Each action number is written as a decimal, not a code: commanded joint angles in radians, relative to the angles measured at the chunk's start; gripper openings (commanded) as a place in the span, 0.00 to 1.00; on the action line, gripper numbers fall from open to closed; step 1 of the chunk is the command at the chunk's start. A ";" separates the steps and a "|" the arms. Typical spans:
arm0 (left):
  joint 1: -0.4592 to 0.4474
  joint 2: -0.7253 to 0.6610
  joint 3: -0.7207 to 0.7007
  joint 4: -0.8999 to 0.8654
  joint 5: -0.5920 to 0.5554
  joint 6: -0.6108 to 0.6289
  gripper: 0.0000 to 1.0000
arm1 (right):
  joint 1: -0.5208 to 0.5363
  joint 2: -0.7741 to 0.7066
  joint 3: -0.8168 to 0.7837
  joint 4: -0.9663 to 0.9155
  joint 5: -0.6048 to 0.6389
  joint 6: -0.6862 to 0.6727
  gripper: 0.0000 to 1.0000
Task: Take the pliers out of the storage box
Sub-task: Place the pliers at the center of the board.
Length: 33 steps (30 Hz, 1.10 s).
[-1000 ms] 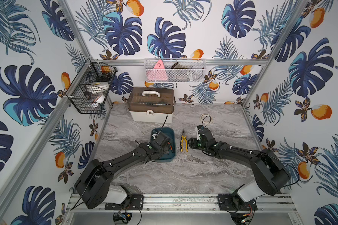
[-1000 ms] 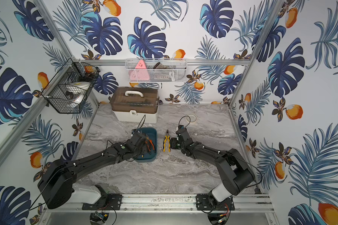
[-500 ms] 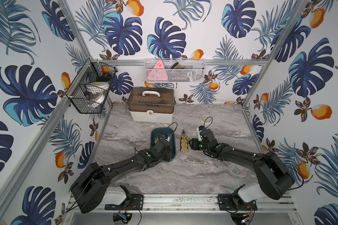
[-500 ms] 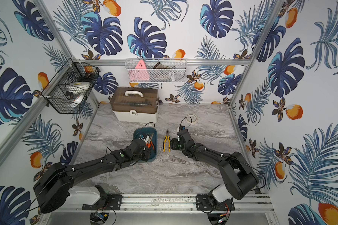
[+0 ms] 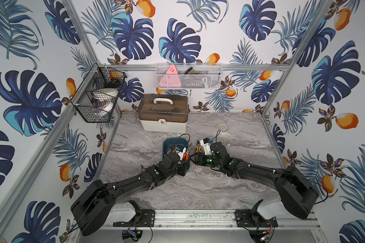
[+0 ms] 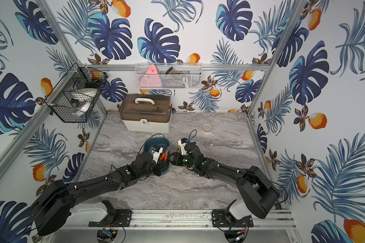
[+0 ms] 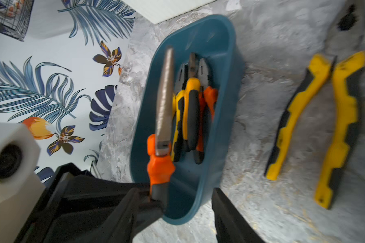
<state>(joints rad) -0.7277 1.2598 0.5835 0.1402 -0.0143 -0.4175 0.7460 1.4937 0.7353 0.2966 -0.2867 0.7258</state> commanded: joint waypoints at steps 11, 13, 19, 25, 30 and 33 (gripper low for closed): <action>0.000 -0.032 -0.016 0.087 0.031 0.003 0.00 | 0.036 0.121 0.058 0.163 0.001 0.110 0.56; 0.000 -0.026 -0.014 0.089 0.039 0.002 0.00 | 0.043 0.127 0.061 0.174 0.003 0.115 0.54; -0.001 -0.027 -0.014 0.090 0.039 0.003 0.00 | 0.064 0.146 0.071 0.184 0.009 0.118 0.50; 0.000 -0.043 -0.020 0.090 0.035 0.003 0.00 | 0.075 0.156 0.075 0.194 0.011 0.120 0.39; 0.000 -0.060 -0.031 0.094 0.029 0.002 0.00 | 0.082 0.161 0.085 0.195 0.003 0.105 0.19; 0.000 -0.083 -0.047 0.103 0.015 -0.004 0.05 | 0.092 0.156 0.097 0.171 0.006 0.083 0.04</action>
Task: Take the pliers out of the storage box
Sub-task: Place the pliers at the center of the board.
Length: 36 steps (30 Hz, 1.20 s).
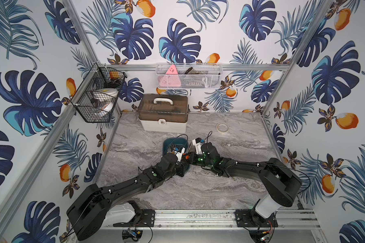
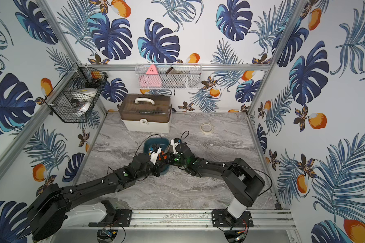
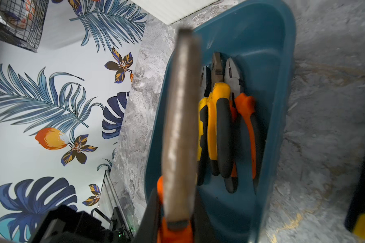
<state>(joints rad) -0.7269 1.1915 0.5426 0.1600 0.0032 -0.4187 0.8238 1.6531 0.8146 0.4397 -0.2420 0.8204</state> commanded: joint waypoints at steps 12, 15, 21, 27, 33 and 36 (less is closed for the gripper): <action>-0.001 -0.179 -0.064 0.021 -0.244 -0.071 0.99 | 0.020 -0.084 0.045 -0.107 0.020 -0.073 0.00; 0.000 -0.252 -0.092 -0.003 -0.336 -0.099 0.99 | 0.020 -0.115 0.049 -0.164 0.057 -0.091 0.00; 0.000 -0.294 -0.107 -0.059 -0.480 -0.154 0.99 | -0.034 -0.205 0.085 -0.377 0.124 -0.202 0.00; 0.001 -0.119 -0.049 -0.065 -0.516 -0.181 0.99 | -0.233 -0.245 0.220 -0.792 0.051 -0.415 0.00; 0.003 -0.052 -0.036 -0.031 -0.423 -0.183 0.99 | -0.330 -0.111 0.356 -0.972 0.018 -0.540 0.00; 0.003 -0.019 -0.021 -0.041 -0.409 -0.180 0.99 | -0.344 0.015 0.450 -1.025 0.001 -0.575 0.00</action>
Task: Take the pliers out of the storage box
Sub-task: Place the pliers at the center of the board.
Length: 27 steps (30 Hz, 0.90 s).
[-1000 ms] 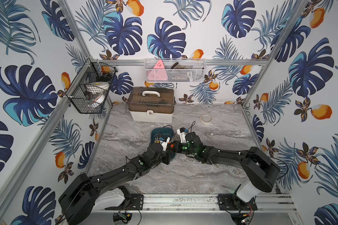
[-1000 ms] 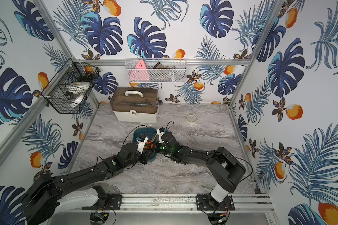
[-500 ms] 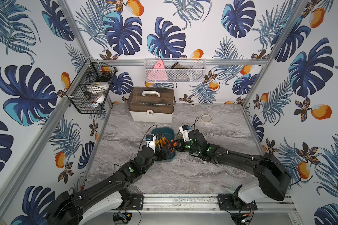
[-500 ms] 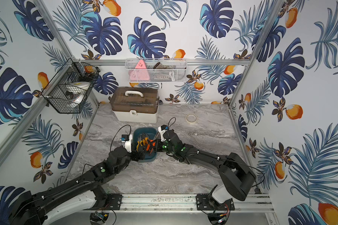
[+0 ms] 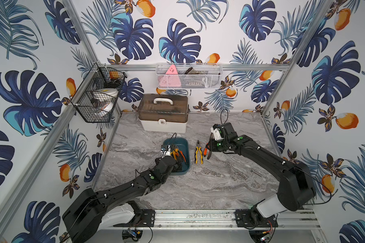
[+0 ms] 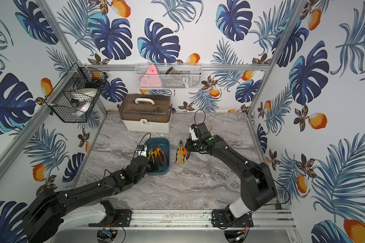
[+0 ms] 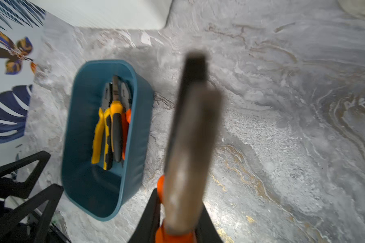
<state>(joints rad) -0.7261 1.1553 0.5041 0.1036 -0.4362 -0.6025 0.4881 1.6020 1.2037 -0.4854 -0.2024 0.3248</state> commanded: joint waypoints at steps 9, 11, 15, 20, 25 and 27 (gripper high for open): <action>0.001 0.009 0.030 0.003 0.079 0.034 0.99 | -0.046 0.309 0.184 -0.132 -0.038 -0.125 0.00; 0.002 0.014 0.033 -0.003 0.085 0.037 0.99 | -0.063 0.316 0.168 -0.112 -0.051 -0.123 0.00; 0.001 0.032 0.040 0.002 0.095 0.037 0.99 | -0.089 0.322 0.133 -0.064 -0.094 -0.113 0.00; 0.001 0.055 0.053 -0.008 0.105 0.040 0.99 | -0.113 0.373 0.099 0.009 -0.191 -0.086 0.00; 0.002 0.063 0.055 -0.005 0.116 0.042 0.99 | -0.142 0.412 0.069 0.062 -0.230 -0.056 0.05; 0.001 0.063 0.055 -0.006 0.104 0.041 0.99 | -0.153 0.411 0.053 0.076 -0.235 -0.044 0.12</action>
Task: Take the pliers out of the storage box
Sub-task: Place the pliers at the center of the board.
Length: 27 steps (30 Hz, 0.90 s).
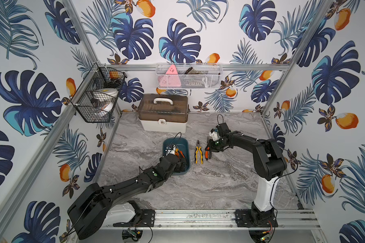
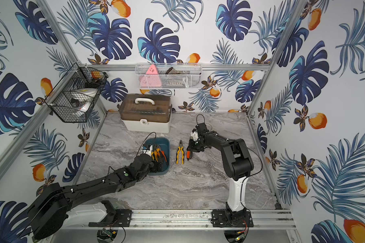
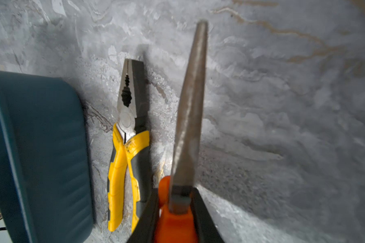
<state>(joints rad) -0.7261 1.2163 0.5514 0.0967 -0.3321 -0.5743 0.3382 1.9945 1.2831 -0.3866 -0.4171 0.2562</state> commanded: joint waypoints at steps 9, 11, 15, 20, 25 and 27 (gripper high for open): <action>0.001 0.011 0.016 0.003 -0.003 0.010 0.99 | -0.014 -0.013 -0.076 -0.014 0.057 0.045 0.45; 0.002 0.013 0.019 -0.004 0.005 0.010 0.99 | -0.013 -0.025 -0.083 -0.019 0.104 0.042 0.56; 0.001 0.003 0.010 0.002 -0.003 0.006 0.99 | -0.013 -0.032 -0.069 -0.045 0.163 0.040 0.67; 0.001 -0.010 0.008 -0.006 -0.012 0.010 0.99 | -0.012 -0.024 -0.033 -0.085 0.250 0.055 0.68; 0.002 -0.016 0.008 -0.010 -0.013 0.013 0.99 | -0.004 -0.028 -0.042 -0.069 0.274 0.067 0.65; 0.001 -0.014 0.007 -0.002 -0.011 0.015 0.99 | 0.010 -0.028 -0.039 -0.069 0.285 0.066 0.62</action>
<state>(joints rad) -0.7261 1.2045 0.5591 0.0898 -0.3359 -0.5743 0.3378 1.9572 1.2522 -0.3599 -0.2081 0.3058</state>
